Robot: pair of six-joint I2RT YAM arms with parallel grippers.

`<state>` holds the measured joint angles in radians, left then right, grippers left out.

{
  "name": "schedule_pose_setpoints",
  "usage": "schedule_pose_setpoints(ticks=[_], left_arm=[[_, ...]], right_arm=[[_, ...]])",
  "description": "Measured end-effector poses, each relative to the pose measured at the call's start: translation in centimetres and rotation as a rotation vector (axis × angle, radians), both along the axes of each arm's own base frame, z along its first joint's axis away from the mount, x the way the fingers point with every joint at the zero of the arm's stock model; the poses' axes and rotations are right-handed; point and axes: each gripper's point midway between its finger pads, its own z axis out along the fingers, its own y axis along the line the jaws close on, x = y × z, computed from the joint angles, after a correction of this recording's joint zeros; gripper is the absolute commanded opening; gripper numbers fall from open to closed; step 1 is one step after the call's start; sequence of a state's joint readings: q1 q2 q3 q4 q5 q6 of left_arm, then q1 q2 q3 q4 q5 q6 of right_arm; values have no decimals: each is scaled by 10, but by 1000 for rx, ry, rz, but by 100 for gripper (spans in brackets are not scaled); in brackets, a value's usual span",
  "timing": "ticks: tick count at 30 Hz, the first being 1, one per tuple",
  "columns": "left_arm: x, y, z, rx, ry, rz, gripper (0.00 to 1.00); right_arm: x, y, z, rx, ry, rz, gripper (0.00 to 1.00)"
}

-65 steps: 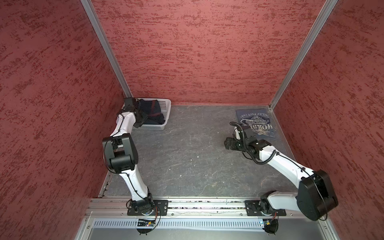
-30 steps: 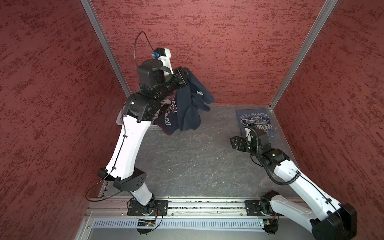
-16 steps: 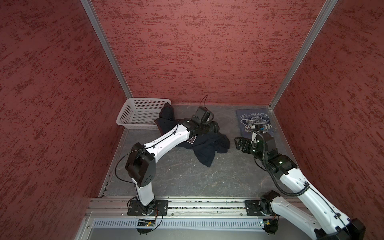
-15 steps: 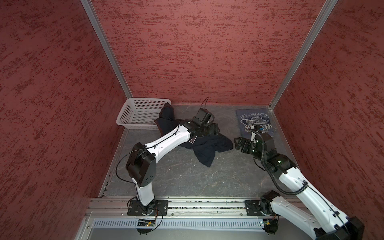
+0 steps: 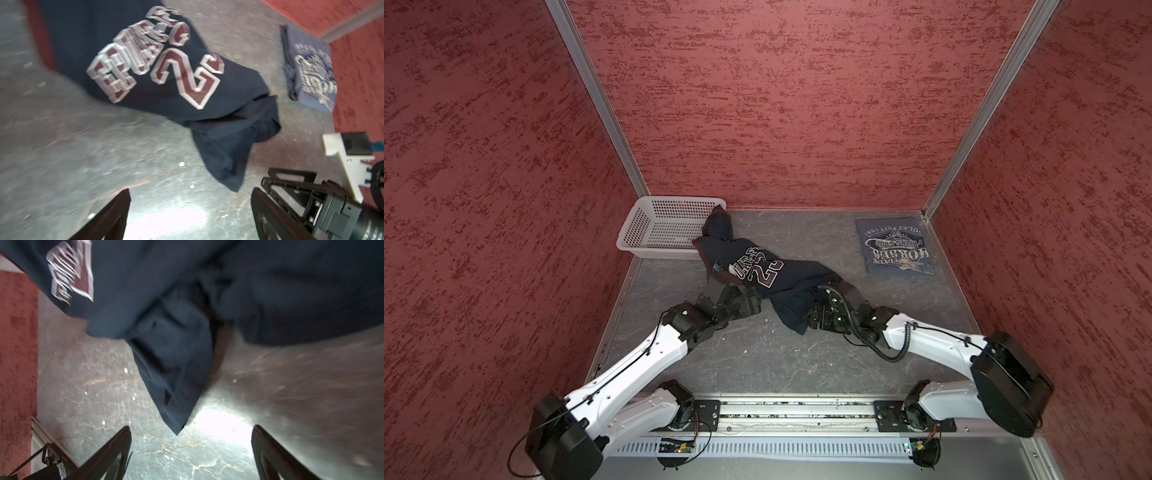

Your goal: Fold and stack the tank tops

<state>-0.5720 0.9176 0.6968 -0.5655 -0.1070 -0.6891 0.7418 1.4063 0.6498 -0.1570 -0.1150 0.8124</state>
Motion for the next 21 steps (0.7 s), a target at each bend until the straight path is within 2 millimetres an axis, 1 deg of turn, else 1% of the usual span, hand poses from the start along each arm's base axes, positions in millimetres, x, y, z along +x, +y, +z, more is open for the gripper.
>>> schedule_pose_setpoints(ticks=[3, 5, 7, 9, 11, 14, 15, 16, 17, 18, 20, 21], left_arm=[[-7, 28, -5, -21, -18, 85, 92], [-9, 45, -5, -42, -37, 142, 92], [-9, 56, -7, -58, -42, 180, 92], [-9, 62, -10, -67, -35, 205, 92], [-9, 66, -15, -72, -18, 222, 92], [-9, 68, -23, -73, 14, 231, 92], [-9, 69, -24, -73, 21, 234, 92], [-8, 69, -25, -73, 28, 237, 92], [-8, 71, -27, -73, 36, 241, 92], [-7, 72, -29, -71, 45, 244, 92], [-6, 72, -35, -69, 68, 243, 92], [-5, 72, -39, -64, 87, 240, 92]], right_arm=[[-9, 10, -17, -8, 50, 5, 83], [-6, 25, -15, 21, 48, 10, 78], [-5, 37, -17, 35, 56, 20, 72], [-3, 50, -18, 46, 63, 29, 60], [-1, 58, -21, 49, 71, 33, 40], [-4, 57, -25, 16, 86, 41, 19], [-5, 54, -23, 1, 85, 40, 14], [-6, 50, -19, -19, 77, 40, 9], [-5, 45, -11, -38, 58, 40, 6], [-5, 40, -1, -50, 35, 35, 5], [-1, 27, 32, -60, -46, 18, 5], [2, 20, 57, -53, -108, 4, 5]])
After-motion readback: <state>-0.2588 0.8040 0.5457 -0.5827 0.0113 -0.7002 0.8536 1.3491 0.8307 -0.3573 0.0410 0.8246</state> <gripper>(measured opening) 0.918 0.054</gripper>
